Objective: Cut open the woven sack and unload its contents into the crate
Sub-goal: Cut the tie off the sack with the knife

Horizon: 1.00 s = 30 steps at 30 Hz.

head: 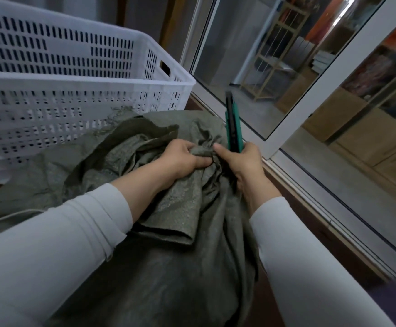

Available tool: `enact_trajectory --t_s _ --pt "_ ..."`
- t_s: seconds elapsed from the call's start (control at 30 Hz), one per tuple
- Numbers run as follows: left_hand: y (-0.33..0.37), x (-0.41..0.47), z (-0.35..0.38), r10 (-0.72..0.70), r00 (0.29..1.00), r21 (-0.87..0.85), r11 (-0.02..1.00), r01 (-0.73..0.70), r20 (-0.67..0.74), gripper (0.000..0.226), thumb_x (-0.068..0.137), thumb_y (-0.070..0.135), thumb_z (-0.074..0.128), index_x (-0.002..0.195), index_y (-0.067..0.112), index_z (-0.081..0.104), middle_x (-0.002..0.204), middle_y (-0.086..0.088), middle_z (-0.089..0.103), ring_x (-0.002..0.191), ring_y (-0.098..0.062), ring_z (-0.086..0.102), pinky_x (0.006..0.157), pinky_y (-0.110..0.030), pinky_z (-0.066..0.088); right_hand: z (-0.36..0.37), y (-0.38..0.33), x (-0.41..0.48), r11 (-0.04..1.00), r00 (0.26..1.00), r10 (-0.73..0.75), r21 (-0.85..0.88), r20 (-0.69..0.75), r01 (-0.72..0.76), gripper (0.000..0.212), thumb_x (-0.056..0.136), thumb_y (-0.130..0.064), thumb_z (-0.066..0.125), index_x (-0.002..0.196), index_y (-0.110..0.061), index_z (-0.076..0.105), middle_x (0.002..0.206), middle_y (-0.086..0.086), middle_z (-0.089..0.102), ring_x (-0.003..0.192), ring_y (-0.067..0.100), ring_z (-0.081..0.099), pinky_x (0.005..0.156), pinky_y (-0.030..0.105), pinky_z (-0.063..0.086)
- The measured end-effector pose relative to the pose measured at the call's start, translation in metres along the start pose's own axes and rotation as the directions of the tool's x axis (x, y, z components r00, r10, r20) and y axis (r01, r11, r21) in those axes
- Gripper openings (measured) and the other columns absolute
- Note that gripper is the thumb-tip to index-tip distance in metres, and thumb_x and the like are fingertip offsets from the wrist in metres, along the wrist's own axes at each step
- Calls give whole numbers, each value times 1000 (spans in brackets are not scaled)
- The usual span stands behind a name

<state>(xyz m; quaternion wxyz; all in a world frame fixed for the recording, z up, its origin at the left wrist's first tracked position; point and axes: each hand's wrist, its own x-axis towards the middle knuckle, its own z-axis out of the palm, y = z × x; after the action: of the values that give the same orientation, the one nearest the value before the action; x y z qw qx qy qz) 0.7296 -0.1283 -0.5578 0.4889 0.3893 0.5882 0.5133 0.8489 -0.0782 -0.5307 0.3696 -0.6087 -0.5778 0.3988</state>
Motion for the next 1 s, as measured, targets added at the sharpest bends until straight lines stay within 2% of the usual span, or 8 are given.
enact_trajectory --t_s 0.1,0.33,0.43,0.5,0.7,0.8,0.87,1.0 --pt "-10 -8 -6 -23 998 43 999 21 61 28 76 6 77 103 4 70 82 -8 70 68 -17 64 78 -28 54 0 20 3 988 991 107 100 81 -115 75 45 -34 90 105 -3 59 103 15 71 87 28 70 80 46 59" --pt "-1 -2 -11 -49 997 194 980 35 66 43 79 50 68 93 10 71 85 1 70 79 -12 66 73 -24 52 8 30 5 988 991 97 115 96 -108 50 67 -26 83 104 -11 52 105 14 67 95 29 67 85 47 56" --pt "-3 3 -7 -8 998 360 933 -17 67 31 83 40 68 84 9 66 72 2 61 67 -10 56 58 -23 43 8 37 5 981 988 127 135 87 -138 56 60 -26 84 105 -6 56 102 17 69 91 33 68 83 50 56" --pt "-6 7 -4 13 997 424 905 -43 74 35 85 36 67 87 0 68 80 -10 66 74 -18 57 68 -30 47 9 39 3 981 992 109 151 68 -118 53 68 -19 82 110 -1 55 107 20 67 95 33 67 86 49 56" --pt "-13 3 -6 33 996 319 946 -56 77 20 85 23 70 90 4 72 76 -8 67 63 -12 58 64 -23 48 1 49 -12 997 995 -73 13 70 72 33 83 -24 70 107 -13 50 102 2 59 94 15 58 81 28 47" --pt "-11 1 -10 64 987 348 931 -113 149 28 81 15 73 106 3 68 96 -10 68 81 -14 59 77 -24 47 2 54 -12 998 997 -50 45 62 47 35 84 -25 69 110 -11 51 106 5 60 101 22 60 88 34 50" --pt "-7 3 -15 88 967 369 913 -175 240 66 74 13 79 133 17 49 129 -1 54 108 -12 51 96 -27 45 5 52 -10 999 998 -23 40 52 21 41 84 -27 69 114 -7 52 110 9 62 105 25 61 93 40 51" --pt "-1 -1 -17 45 881 603 712 -358 470 88 67 22 84 141 35 40 145 12 42 132 -2 38 103 -12 25 11 52 -5 994 997 57 95 48 -61 41 84 -27 68 116 -7 53 114 16 64 104 30 63 94 48 51"
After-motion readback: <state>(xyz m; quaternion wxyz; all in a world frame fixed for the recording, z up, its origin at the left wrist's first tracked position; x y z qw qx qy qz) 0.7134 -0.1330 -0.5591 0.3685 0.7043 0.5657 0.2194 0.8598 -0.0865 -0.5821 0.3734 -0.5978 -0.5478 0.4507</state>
